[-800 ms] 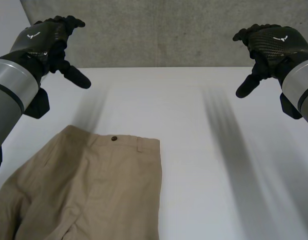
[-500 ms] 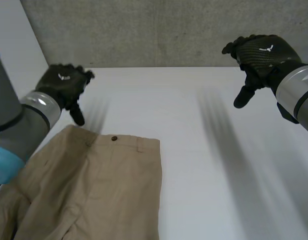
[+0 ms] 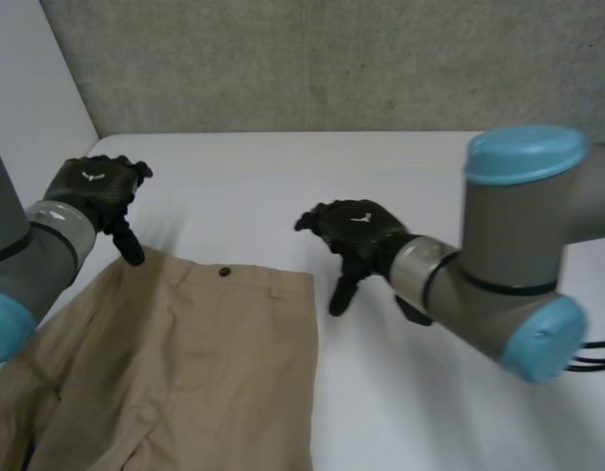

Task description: Fold the shorts.

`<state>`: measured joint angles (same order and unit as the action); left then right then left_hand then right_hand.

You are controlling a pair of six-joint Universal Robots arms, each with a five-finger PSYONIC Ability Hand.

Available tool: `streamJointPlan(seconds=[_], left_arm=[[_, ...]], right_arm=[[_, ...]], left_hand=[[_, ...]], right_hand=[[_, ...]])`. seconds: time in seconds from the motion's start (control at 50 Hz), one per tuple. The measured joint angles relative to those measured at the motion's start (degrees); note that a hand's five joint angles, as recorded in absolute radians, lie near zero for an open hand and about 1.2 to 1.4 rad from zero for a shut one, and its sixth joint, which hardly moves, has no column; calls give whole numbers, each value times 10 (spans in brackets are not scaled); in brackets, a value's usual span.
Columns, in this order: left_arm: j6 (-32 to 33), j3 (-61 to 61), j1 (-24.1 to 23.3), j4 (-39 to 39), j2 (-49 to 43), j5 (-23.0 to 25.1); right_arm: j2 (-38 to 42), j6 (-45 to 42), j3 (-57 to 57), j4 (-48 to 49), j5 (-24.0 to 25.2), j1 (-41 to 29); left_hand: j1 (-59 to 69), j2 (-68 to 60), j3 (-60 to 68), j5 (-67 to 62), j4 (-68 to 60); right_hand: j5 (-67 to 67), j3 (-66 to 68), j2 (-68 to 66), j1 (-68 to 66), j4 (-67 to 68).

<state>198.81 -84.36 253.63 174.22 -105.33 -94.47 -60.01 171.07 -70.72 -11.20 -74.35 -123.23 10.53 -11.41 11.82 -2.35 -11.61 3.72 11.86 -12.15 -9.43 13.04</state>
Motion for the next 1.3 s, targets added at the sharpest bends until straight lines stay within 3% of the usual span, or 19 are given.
streamJointPlan(seconds=[0.28,0.48,0.52,0.54,0.56,0.58,0.6,0.64,0.8,0.92,1.04,1.22,1.3], left_arm=[[-17,-34,-1,34,43,2],[-16,-40,0,35,43,3],[-16,-41,0,35,44,3],[-16,-41,0,35,45,3],[-16,-41,0,35,45,3],[-16,-41,0,35,46,3],[-16,-42,0,35,47,3],[-16,-42,1,35,51,3],[-16,-43,1,39,68,3],[-16,-42,1,52,79,2],[-16,-45,0,54,80,2],[-17,-63,-13,54,80,2],[-26,-77,-49,54,78,4]], right_arm=[[182,62,175,46,-7,-71],[248,65,226,44,-8,-83],[257,65,234,44,-8,-83],[260,65,236,44,-8,-83],[262,65,238,44,-8,-83],[264,65,240,44,-8,-83],[264,65,241,44,-8,-83],[255,66,242,45,-5,-83],[159,85,244,93,-11,-77],[91,85,293,148,-129,-18],[53,55,290,149,-206,22],[-3,34,162,141,-216,58],[-20,24,88,140,-213,83]], left_hand=[[0,0,0,0,0],[-1,0,0,0,0],[-1,0,0,0,0],[-1,0,0,0,0],[-1,0,0,0,0],[-1,0,0,0,0],[-1,0,0,0,0],[-1,0,0,0,0],[-1,0,0,0,0],[-1,0,0,0,0],[-1,0,0,0,0],[-1,0,0,0,0],[-1,0,0,0,0]], right_hand=[[38,60,-55,-58,46],[90,119,-110,-108,105],[130,161,-159,-148,150],[230,269,-278,-252,258],[230,269,-278,-252,258],[369,418,-429,-356,407],[405,463,-465,-380,444],[482,536,-539,-436,527],[495,554,-550,-457,547],[508,554,-550,-465,547],[510,554,-550,-469,547],[510,558,-550,-469,547],[512,559,-550,-469,549]])
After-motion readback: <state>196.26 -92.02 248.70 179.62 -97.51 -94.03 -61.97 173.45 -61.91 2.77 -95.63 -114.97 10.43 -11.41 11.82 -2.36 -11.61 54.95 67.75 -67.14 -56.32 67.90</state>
